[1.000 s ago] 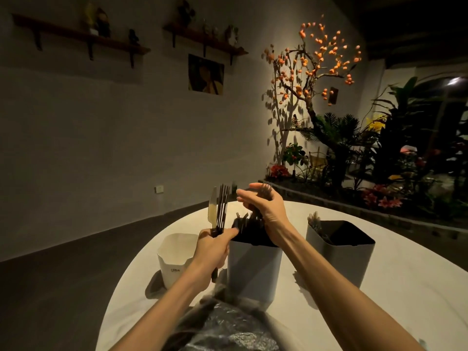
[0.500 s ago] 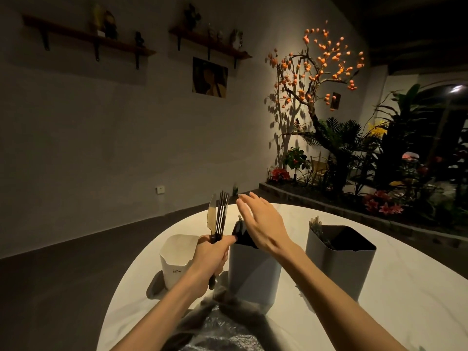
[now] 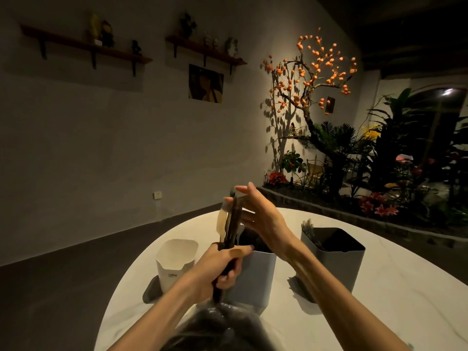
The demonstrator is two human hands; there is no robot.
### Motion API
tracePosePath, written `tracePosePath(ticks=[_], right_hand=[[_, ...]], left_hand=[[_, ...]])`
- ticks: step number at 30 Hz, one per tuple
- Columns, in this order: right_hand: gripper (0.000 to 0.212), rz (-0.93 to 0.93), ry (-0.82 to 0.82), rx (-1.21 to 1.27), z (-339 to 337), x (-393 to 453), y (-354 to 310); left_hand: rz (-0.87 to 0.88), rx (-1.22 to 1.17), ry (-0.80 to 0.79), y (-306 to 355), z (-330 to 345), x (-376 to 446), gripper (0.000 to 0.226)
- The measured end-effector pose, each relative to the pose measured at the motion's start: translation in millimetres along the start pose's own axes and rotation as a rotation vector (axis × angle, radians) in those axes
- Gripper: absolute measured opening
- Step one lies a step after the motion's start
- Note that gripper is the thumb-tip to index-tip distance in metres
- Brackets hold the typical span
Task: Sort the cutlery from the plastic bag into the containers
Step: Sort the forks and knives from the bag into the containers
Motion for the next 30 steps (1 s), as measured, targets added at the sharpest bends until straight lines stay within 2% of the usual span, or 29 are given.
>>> tracePosePath(ticks=[3, 5, 8, 11, 14, 18, 20, 23, 26, 28, 30], right_hand=[[0.038, 0.042, -0.090, 0.061, 5.7, -9.9, -17.6], [0.031, 0.048, -0.054, 0.157, -4.7, -16.5, -26.1], [0.034, 0.036, -0.059, 0.323, -22.5, -28.6, -42.8], [0.038, 0.031, -0.083, 0.405, -38.2, -38.9, -53.9], [0.040, 0.062, -0.103, 0.442, -48.2, -47.4, -61.9], [0.032, 0.101, 0.012, 0.232, -71.4, -51.3, -70.9], [0.050, 0.056, 0.145, 0.240, -95.1, -45.9, -84.9], [0.060, -0.101, 0.386, 0.195, -146.2, -30.1, -113.5], [0.061, -0.198, 0.500, -0.021, -186.6, -19.0, -119.3], [0.060, -0.163, 0.518, -0.134, -203.6, -17.3, -97.9], [0.058, -0.089, 0.527, -0.153, -213.1, -19.7, -63.4]], left_hand=[[-0.023, -0.074, -0.204, 3.2, 28.1, -7.2, 0.030], [-0.006, -0.116, -0.347, 7.9, 48.0, -12.8, 0.031], [0.032, -0.103, -0.508, 15.9, 68.6, -16.9, 0.027], [0.003, -0.082, -0.597, 19.4, 87.9, -16.6, 0.030], [0.002, -0.016, -0.618, 21.7, 109.2, -12.9, 0.030], [0.046, 0.125, -0.507, 36.6, 141.9, -3.1, 0.017], [0.152, 0.169, -0.425, 57.3, 153.7, 1.0, 0.004], [0.342, 0.176, -0.212, 87.2, 151.2, 19.2, 0.031], [0.417, 0.093, 0.093, 92.3, 132.0, 43.7, 0.026], [0.408, 0.132, 0.202, 84.1, 128.7, 58.6, 0.025], [0.399, 0.178, 0.230, 74.7, 132.5, 71.6, 0.028]])
Point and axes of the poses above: each hand's wrist, its own x-axis towards the middle knuckle, its own z-axis out of the palm, y = z × x, the point moved 6 cm from there along x, towards the middle knuckle, and after that the axes turned 14 degrees about -z, right-handed, at the moved point
